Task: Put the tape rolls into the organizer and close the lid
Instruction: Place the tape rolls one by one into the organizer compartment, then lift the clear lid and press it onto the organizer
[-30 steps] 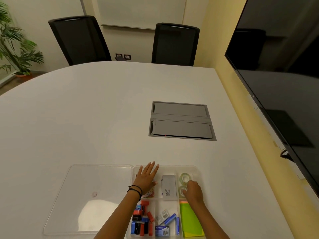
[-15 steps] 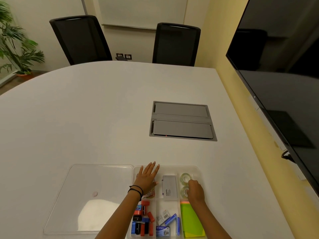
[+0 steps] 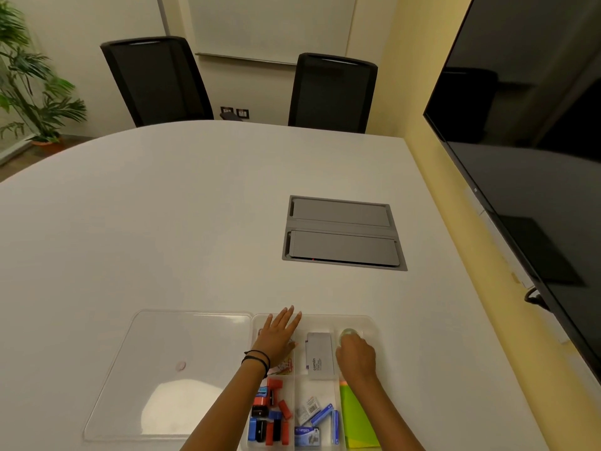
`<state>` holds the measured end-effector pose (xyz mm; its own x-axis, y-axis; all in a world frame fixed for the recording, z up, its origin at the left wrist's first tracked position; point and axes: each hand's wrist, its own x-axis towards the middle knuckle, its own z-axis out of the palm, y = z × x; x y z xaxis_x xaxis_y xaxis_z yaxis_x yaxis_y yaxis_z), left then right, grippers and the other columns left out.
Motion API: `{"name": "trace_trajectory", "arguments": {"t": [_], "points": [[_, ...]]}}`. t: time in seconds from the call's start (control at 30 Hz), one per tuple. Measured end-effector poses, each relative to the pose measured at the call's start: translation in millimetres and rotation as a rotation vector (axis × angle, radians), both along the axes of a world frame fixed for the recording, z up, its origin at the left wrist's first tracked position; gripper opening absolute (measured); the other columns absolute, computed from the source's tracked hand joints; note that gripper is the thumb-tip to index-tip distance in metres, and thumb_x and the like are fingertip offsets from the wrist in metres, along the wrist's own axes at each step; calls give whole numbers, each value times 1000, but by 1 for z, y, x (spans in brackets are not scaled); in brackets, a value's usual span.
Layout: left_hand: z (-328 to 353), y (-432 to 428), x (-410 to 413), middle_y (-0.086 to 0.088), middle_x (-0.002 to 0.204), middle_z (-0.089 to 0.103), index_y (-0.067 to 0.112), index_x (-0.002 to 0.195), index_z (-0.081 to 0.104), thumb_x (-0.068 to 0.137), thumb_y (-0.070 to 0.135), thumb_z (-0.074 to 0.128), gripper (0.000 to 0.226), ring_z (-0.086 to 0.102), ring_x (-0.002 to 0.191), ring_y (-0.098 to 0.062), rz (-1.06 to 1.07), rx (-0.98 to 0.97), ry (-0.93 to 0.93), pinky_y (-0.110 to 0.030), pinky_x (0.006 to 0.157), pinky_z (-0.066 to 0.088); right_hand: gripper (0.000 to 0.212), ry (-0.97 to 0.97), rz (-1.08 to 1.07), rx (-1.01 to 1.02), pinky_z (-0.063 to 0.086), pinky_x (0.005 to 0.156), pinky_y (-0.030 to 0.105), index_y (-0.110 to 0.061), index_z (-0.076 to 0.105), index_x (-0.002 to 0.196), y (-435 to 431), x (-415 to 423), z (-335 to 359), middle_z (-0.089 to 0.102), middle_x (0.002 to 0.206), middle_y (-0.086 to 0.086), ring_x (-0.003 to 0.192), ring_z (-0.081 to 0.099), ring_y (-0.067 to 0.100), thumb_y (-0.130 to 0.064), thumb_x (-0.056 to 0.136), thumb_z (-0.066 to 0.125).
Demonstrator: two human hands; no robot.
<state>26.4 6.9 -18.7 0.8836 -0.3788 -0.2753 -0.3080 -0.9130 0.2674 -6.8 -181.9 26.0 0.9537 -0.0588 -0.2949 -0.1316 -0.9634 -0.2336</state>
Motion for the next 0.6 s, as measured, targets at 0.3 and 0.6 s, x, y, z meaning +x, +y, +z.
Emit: {"name": "trace_trajectory", "arguments": {"t": [0.3, 0.6], "points": [[15, 87, -34, -14, 151, 33, 14, 135, 45, 92, 8, 51, 44, 39, 135, -27, 218, -298, -221, -39, 114, 30, 22, -90, 93, 647, 52, 81, 27, -9, 66, 100, 85, -25, 10, 66, 108, 10, 89, 62, 16, -3, 87, 49], [-5, 236, -106, -20, 150, 31, 10, 137, 40, 90, 6, 55, 49, 33, 136, -37, 774, -330, -113, -48, 110, 33, 34, 271, 281, 670, 43, 97, 26, -16, 51, 126, 157, -49, -9, 51, 133, 8, 119, 51, 17, -18, 92, 52]]}}
